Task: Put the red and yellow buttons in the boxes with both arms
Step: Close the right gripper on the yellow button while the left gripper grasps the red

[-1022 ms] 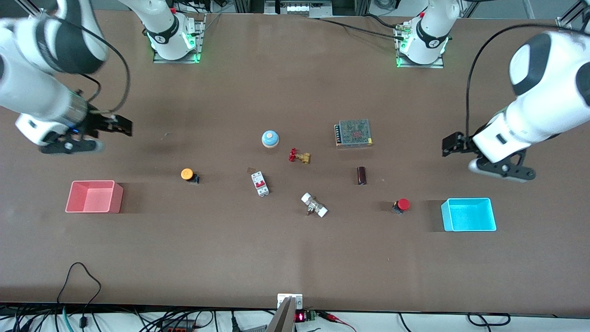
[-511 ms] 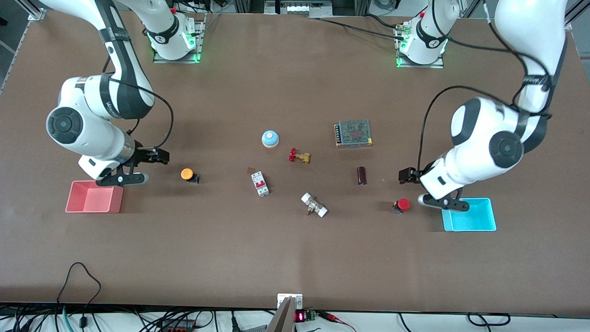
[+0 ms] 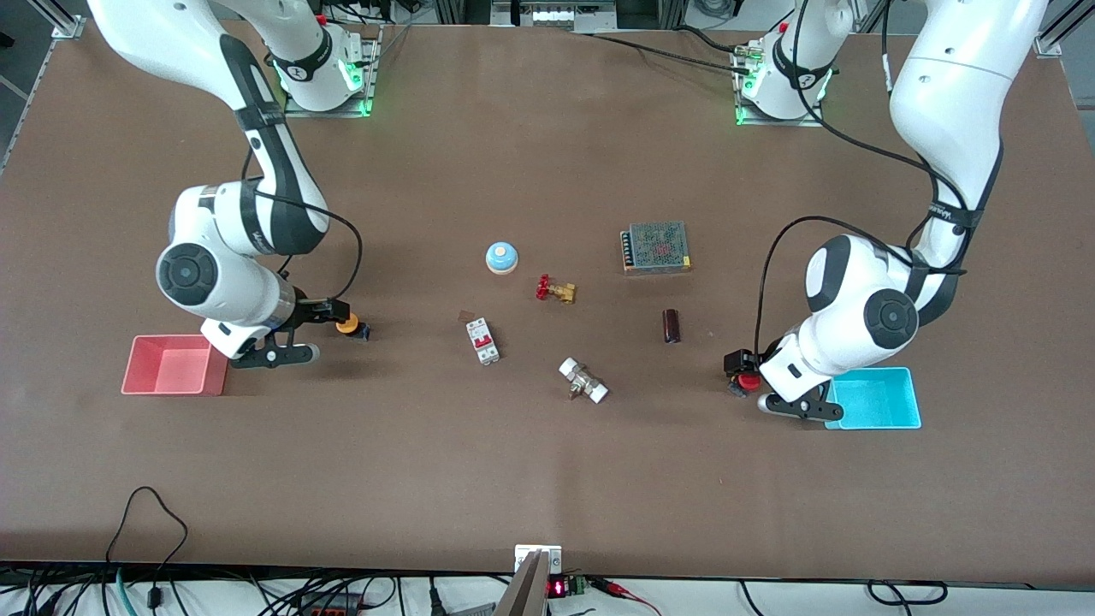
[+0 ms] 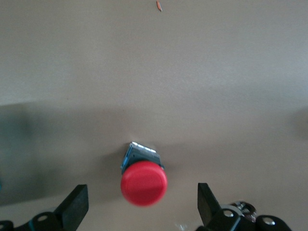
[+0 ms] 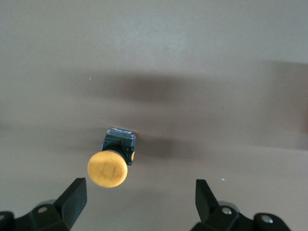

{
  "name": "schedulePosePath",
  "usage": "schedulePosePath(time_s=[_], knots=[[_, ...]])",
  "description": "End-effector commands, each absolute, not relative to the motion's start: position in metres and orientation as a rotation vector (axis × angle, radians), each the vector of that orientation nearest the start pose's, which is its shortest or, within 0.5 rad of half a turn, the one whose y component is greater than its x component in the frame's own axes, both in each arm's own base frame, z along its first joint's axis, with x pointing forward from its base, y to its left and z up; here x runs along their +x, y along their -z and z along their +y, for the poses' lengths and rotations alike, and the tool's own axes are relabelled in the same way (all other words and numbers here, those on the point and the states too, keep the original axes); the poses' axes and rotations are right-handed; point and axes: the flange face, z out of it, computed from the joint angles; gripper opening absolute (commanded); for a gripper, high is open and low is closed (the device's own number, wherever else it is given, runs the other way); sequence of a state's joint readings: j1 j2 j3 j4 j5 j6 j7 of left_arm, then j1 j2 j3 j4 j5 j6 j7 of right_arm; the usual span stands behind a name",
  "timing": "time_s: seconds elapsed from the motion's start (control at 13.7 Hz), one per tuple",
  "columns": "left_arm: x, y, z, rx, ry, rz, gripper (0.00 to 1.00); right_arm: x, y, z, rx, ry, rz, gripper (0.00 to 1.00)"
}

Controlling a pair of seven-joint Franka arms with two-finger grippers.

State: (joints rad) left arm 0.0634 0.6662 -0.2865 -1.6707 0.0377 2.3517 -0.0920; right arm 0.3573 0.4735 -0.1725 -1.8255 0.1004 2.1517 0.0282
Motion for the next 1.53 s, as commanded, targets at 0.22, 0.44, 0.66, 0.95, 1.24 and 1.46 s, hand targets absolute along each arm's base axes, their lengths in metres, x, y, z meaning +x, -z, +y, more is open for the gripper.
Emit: schedulePosePath(time_s=[0.22, 0.44, 0.66, 0.95, 1.24, 1.46], knots=[[0.680, -0.222, -0.133, -3.269, 0.056, 0.150, 0.86, 0.617, -0.242, 0.146, -3.140, -0.260, -0.215, 1.00], [0.680, -0.222, -0.134, -3.270, 0.054, 0.114, 0.62, 0.614, -0.225, 0.157, -3.146, -0.273, -0.246, 1.00], [0.679, -0.222, -0.132, -3.267, 0.045, 0.112, 0.41, 0.615, -0.212, 0.157, -3.152, -0.267, -0.244, 1.00], [0.680, -0.232, -0.127, -3.257, 0.018, 0.110, 0.28, 0.614, -0.207, 0.156, -3.157, -0.273, -0.213, 1.00], [0.690, -0.283, -0.091, -3.231, 0.105, 0.032, 0.27, 0.613, -0.206, 0.156, -3.157, -0.287, -0.210, 0.68], [0.695, -0.306, -0.050, -3.195, 0.165, -0.052, 0.27, 0.612, -0.206, 0.156, -3.155, -0.292, -0.209, 0.63]])
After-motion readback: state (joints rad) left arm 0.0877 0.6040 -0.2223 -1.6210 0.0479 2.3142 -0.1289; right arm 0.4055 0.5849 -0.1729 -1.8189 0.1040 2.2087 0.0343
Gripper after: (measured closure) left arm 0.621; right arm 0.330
